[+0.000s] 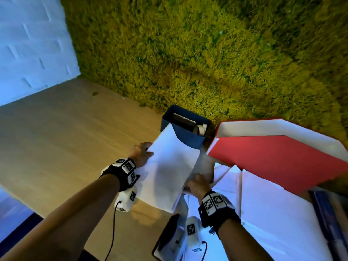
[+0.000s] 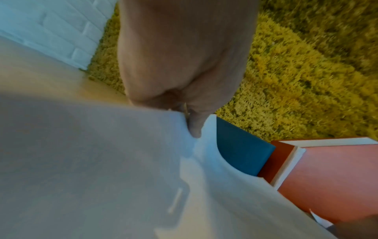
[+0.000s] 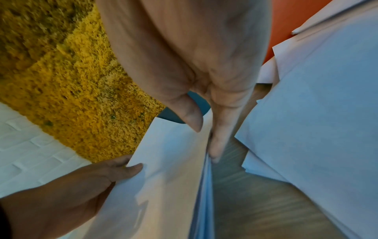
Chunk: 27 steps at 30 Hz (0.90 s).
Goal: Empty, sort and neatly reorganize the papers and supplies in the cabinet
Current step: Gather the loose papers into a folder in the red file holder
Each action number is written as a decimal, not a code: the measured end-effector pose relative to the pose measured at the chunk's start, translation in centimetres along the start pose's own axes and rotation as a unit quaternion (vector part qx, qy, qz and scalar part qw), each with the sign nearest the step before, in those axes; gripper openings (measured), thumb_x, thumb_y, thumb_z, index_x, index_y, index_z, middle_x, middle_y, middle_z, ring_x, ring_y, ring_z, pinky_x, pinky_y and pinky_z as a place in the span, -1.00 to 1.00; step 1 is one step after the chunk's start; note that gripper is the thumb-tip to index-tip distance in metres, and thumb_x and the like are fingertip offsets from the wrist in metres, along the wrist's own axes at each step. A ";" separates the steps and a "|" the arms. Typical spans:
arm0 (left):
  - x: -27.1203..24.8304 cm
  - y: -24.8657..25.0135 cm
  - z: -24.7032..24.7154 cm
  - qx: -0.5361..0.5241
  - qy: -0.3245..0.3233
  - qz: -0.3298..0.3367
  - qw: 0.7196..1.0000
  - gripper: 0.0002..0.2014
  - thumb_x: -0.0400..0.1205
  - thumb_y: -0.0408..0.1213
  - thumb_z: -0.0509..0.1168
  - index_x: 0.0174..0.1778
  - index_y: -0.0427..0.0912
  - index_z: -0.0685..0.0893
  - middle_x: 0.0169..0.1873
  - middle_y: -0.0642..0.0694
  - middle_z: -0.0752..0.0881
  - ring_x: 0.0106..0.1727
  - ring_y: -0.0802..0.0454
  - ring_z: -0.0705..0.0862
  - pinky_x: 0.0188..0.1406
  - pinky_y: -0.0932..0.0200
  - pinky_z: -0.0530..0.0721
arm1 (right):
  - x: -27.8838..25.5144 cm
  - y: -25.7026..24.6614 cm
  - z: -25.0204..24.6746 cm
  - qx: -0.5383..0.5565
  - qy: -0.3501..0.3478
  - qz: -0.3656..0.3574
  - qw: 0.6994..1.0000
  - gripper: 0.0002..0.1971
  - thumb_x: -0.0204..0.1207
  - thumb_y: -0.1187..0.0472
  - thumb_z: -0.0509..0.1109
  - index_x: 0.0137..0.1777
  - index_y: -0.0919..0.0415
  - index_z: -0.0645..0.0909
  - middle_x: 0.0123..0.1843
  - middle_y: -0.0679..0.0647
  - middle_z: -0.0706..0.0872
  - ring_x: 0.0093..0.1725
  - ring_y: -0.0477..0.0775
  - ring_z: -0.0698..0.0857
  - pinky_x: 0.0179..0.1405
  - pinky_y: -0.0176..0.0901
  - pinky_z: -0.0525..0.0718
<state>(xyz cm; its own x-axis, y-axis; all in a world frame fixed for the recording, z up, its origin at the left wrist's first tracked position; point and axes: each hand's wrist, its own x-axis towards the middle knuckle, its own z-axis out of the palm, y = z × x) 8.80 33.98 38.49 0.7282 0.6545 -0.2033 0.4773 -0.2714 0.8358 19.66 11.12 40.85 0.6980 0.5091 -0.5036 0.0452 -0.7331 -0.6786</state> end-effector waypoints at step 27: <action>-11.0 3.7 6.9 0.126 0.033 0.068 0.989 -0.94 0.58 -0.23 0.38 -0.18 -0.09 0.73 -0.12 -0.08 0.80 0.00 -0.12 0.73 -0.07 0.05 0.67 | -12.6 3.8 3.3 -0.288 -0.023 -0.101 0.952 -0.22 0.37 -0.45 0.31 0.42 0.10 0.40 0.27 0.20 0.65 0.25 0.29 0.64 0.18 0.05 0.63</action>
<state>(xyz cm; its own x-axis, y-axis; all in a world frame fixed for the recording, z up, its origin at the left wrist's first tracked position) 5.96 20.90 40.27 0.7642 0.6424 -0.0570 0.4903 -0.5214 0.6984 8.69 3.40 42.87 0.6024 0.6749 -0.4261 0.5681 -0.7376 -0.3651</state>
